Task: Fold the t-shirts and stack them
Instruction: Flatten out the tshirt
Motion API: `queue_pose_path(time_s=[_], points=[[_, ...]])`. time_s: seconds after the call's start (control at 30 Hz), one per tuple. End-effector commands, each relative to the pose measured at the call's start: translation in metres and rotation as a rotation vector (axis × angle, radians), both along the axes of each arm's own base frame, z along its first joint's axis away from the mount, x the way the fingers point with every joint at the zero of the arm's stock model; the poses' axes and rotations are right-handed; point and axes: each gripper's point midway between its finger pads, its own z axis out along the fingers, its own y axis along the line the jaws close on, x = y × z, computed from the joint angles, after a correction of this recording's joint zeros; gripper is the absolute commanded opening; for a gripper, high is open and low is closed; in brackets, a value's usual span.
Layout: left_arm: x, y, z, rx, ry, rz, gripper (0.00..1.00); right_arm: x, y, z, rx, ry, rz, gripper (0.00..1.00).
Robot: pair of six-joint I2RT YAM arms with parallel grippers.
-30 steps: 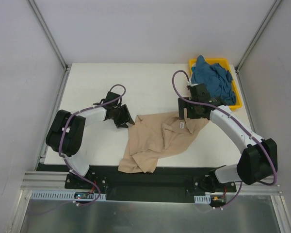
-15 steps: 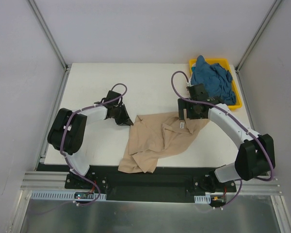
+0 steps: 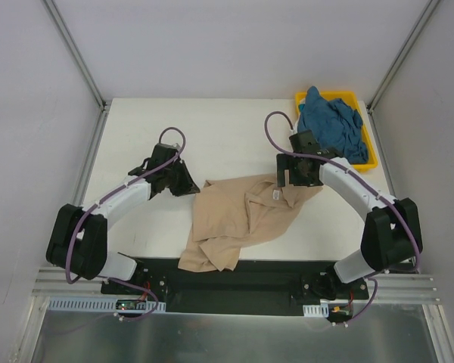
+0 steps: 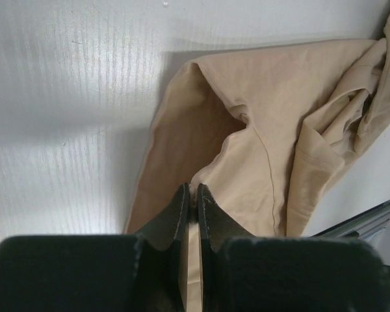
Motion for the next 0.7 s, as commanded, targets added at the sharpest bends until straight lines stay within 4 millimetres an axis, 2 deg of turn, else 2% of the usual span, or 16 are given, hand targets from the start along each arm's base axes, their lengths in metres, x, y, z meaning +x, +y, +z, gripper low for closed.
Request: queue_pose_path(time_s=[0.0,0.1,0.4,0.43,0.6,0.67], points=[[-0.009,0.008,0.009,0.036,-0.039,-0.009,0.00,0.006,0.012,0.001,0.065,0.003,-0.036,0.99],[-0.010,0.010,0.012,0.038,-0.047,-0.007,0.00,0.007,0.021,-0.004,0.082,0.009,-0.010,0.99],[-0.012,0.011,0.014,0.040,-0.040,-0.004,0.00,0.017,0.028,-0.033,0.012,0.065,-0.004,0.84],[-0.012,0.011,0.013,0.042,-0.037,-0.003,0.00,0.018,0.028,-0.035,0.007,0.069,-0.006,0.77],[-0.014,0.012,0.014,0.041,-0.038,0.000,0.00,0.026,0.024,-0.055,-0.046,0.097,-0.045,0.66],[-0.015,0.013,0.014,0.042,-0.040,0.001,0.00,0.028,0.020,-0.060,-0.069,0.099,-0.061,0.51]])
